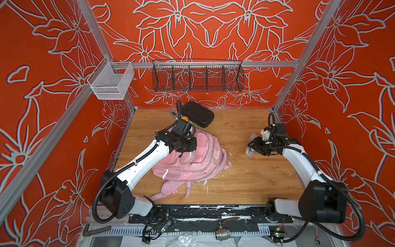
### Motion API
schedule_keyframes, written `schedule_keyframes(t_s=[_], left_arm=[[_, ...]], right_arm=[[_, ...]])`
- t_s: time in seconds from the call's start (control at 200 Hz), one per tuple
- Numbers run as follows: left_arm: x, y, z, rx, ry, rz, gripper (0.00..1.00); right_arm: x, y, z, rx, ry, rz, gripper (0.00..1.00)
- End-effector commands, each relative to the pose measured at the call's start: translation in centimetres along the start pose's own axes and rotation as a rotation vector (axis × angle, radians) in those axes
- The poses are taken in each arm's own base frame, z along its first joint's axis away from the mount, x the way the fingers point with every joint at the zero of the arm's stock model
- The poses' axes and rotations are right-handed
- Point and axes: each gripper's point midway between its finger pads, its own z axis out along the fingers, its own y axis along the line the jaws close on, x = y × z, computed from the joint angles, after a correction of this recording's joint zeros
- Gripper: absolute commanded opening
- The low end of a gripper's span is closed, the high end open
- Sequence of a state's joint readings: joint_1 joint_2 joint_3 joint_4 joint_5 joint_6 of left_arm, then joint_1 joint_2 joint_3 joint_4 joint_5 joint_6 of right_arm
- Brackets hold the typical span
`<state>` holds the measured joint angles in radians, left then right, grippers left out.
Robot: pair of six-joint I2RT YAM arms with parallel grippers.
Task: Pack the student bag
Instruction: 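Carry the M&G pen case into the open pocket with the right gripper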
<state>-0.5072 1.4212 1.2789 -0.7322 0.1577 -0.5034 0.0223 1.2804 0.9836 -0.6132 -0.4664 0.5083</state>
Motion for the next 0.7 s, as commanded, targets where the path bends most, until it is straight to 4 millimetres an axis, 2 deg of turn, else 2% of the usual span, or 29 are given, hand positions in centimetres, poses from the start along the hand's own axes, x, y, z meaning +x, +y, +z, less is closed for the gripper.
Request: schedule_keyframes(t_s=[0.0, 0.065, 0.16, 0.255, 0.395, 0.54, 0.696], left_arm=[[-3.6, -1.9, -2.2, 0.087, -0.132, -0.005, 0.00], [-3.9, -2.0, -2.1, 0.116, -0.136, -0.031, 0.00], [-4.1, -1.9, -2.2, 0.144, -0.140, -0.061, 0.00], [-4.2, -1.7, -2.3, 0.150, -0.142, -0.075, 0.00], [-4.3, -1.7, -2.7, 0.155, -0.147, -0.081, 0.00], [-4.3, -2.1, -2.7, 0.176, -0.141, -0.078, 0.00], [-4.2, -2.5, -2.9, 0.190, -0.124, -0.063, 0.00]], right_arm=[[1.3, 6.2, -0.4, -0.146, 0.013, -0.036, 0.31], [2.5, 9.4, -0.1, -0.198, 0.030, -0.093, 0.31], [4.0, 13.1, 0.1, -0.266, 0.053, -0.130, 0.32], [5.6, 16.0, 0.4, -0.322, 0.086, -0.144, 0.32], [9.0, 19.6, 2.0, -0.385, 0.172, -0.177, 0.32], [11.4, 22.1, 4.6, -0.429, 0.244, -0.188, 0.32], [11.2, 23.0, 6.8, -0.429, 0.239, -0.193, 0.33]])
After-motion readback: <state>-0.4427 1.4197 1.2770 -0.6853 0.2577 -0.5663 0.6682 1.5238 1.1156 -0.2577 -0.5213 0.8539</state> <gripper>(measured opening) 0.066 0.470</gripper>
